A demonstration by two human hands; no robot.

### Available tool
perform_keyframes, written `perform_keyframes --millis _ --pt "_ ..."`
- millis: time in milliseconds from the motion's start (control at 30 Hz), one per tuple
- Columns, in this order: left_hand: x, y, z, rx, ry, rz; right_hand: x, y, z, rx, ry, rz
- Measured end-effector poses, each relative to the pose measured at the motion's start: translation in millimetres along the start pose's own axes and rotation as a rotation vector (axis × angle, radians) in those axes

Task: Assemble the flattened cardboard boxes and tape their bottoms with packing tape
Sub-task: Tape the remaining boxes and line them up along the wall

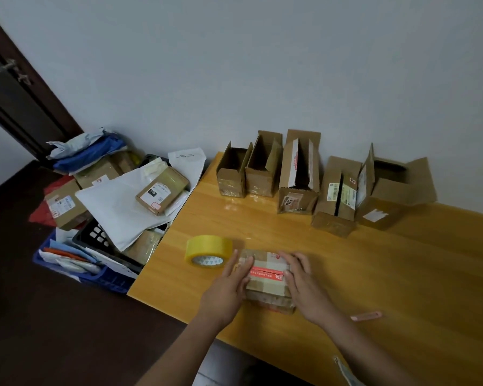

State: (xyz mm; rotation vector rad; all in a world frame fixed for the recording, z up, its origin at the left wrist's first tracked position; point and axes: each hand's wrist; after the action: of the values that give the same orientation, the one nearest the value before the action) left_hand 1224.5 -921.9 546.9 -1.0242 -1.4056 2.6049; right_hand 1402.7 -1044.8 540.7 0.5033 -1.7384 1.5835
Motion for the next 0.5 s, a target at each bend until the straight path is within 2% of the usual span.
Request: perform_keyframes --millis 67,167,233,300,400,500 --pt "-8.0 -4.6 -2.4 -0.059 -0.102 -0.057 5.4 5.3 -1.3 -0.058 0.031 0.006" --pt "-18.3 -3.5 -11.9 -0.114 -0.109 0.238 11.1 5.2 -4.5 -0.11 0.136 -0.041" --pt "-27.6 -4.1 -19.7 -0.151 -0.142 0.365 10.7 -3.8 -7.7 -0.07 0.259 -0.121" --pt "-40.5 -2.0 -22.2 -0.101 -0.129 0.481 4.1 -10.8 -7.7 -0.063 0.307 -0.226" --pt "-56.3 11.5 -21.2 0.13 -0.082 0.635 -5.2 -12.8 2.0 -0.134 0.264 -0.334" --pt "-55.2 27.3 -23.2 0.134 -0.033 0.595 -7.2 -7.0 9.7 -0.154 0.212 -0.368"
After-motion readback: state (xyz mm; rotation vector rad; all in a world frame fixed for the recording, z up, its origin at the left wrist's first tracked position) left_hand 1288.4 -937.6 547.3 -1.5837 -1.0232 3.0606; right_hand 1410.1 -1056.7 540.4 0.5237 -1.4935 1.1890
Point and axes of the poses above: each hand's wrist, its own z-axis away from the middle knuckle, its own y-axis out of the palm, x = y × z, and after that the axes turned 15 degrees about -y, right-handed
